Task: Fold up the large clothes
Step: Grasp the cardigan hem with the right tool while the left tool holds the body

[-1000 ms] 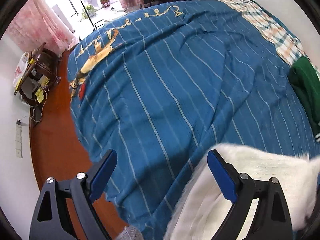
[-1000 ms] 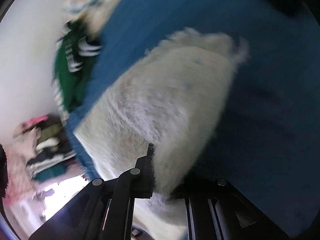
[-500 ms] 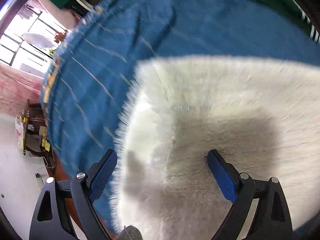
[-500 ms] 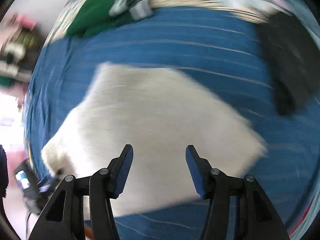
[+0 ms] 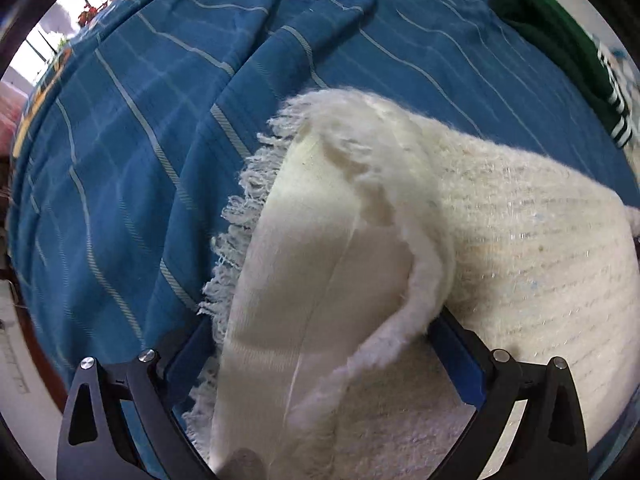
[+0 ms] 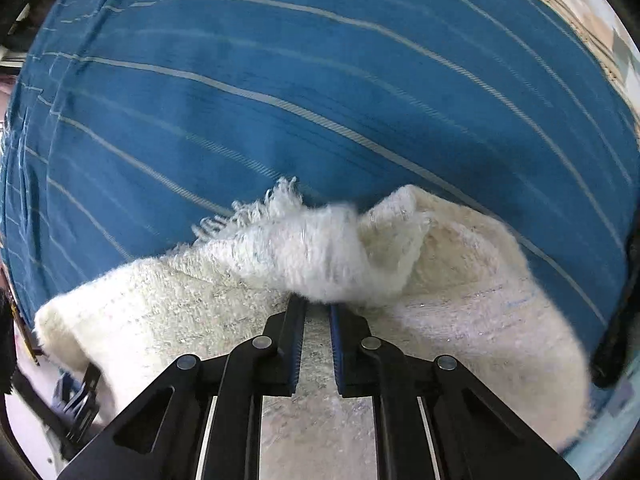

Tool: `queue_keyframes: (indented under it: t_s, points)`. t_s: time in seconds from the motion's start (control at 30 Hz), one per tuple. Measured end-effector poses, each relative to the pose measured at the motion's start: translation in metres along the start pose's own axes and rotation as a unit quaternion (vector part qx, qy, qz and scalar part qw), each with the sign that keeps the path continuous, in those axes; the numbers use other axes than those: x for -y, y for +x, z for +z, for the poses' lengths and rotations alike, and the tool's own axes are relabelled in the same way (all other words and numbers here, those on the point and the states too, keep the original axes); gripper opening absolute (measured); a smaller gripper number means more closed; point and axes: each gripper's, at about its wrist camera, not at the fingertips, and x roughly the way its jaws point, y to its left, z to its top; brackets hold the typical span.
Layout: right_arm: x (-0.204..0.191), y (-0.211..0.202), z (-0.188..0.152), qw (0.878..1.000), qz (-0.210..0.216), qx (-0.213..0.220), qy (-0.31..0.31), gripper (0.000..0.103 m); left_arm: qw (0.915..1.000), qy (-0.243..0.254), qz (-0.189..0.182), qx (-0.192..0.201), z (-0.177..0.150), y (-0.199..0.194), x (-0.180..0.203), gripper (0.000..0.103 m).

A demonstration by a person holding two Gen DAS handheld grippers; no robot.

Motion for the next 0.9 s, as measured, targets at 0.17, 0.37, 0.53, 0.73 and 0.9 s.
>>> queue_keyframes:
  t_s: [0.17,0.37,0.53,0.73,0.9]
  points:
    - [-0.018,-0.061,-0.036,0.997,0.071,0.019,-0.035,0.015,0.9994,-0.012,-0.019,0.028,-0.005,-0.002,-0.014,0.103]
    - [-0.036,0.025,-0.058,0.997,0.034,-0.043,-0.061,0.012,0.9988,-0.018,-0.034,0.03,-0.009,-0.003,-0.024,0.103]
    - [-0.047,0.018,-0.049,0.996,0.016,-0.058,-0.073,0.012,0.9995,-0.017,0.021,0.017,0.008,-0.027,-0.008,0.103]
    - [0.003,-0.076,-0.055,0.994,0.098,0.049,-0.012,0.015,0.9955,0.031,0.038,0.081,0.015,-0.104,0.073,0.103]
    - [0.03,-0.021,0.012,0.998,0.043,0.036,0.017,0.013,0.997,0.055,0.008,0.054,0.025,-0.078,0.148,0.103]
